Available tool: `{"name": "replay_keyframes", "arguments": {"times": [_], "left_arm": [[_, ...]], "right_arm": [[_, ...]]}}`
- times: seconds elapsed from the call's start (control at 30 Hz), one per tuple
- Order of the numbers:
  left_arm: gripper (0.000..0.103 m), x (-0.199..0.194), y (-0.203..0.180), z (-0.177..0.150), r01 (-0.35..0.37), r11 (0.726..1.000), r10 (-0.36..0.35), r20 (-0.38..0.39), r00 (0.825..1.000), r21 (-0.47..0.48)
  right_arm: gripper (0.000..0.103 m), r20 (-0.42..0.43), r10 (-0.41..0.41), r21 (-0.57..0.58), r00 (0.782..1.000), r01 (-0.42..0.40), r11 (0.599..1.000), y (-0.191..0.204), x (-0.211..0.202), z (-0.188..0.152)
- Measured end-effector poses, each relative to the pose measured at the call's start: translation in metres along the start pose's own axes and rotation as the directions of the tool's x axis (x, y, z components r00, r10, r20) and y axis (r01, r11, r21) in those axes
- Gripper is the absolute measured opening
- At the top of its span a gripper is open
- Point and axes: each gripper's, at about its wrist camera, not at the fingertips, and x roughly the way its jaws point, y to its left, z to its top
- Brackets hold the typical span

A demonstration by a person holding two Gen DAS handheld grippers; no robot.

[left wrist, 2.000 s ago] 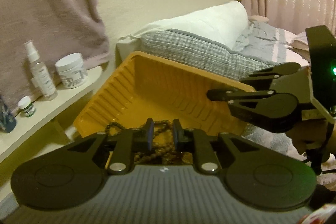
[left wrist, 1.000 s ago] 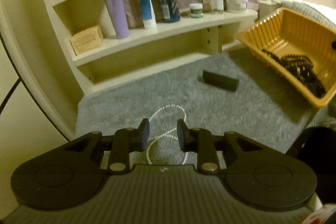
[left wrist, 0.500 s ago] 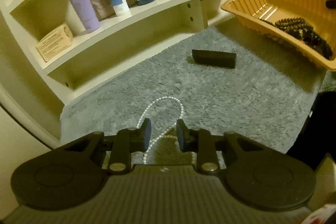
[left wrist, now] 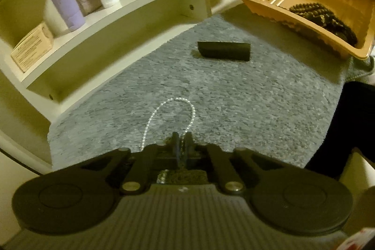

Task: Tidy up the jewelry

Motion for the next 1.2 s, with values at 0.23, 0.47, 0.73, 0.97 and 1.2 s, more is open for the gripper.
{"name": "replay_keyframes", "arguments": {"times": [0.23,0.47,0.73,0.97,1.2], "left_arm": [[0.002,-0.019,0.000,0.006,-0.057,0.998,0.057,0.046,0.997,0.001],[0.002,-0.045,0.009,0.028,-0.101,0.995,0.102,0.091,0.991,-0.017],[0.002,-0.066,0.013,0.055,-0.141,0.990,0.142,0.132,0.981,-0.017],[0.002,-0.081,0.010,0.077,-0.146,0.989,0.145,0.168,0.975,-0.006],[0.002,-0.094,0.001,0.099,-0.133,0.991,0.129,0.206,0.970,0.010]], "right_arm": [[0.005,0.002,-0.001,-0.001,1.000,0.001,1.000,0.000,0.000,0.000],[0.005,0.003,0.000,0.000,1.000,0.000,1.000,0.000,0.000,0.001],[0.005,0.007,0.004,0.001,1.000,-0.004,1.000,0.001,-0.001,0.002],[0.005,0.013,0.009,0.006,1.000,-0.009,1.000,0.002,-0.003,0.002],[0.005,0.017,0.014,0.011,1.000,-0.014,1.000,0.002,-0.004,0.003]]}}
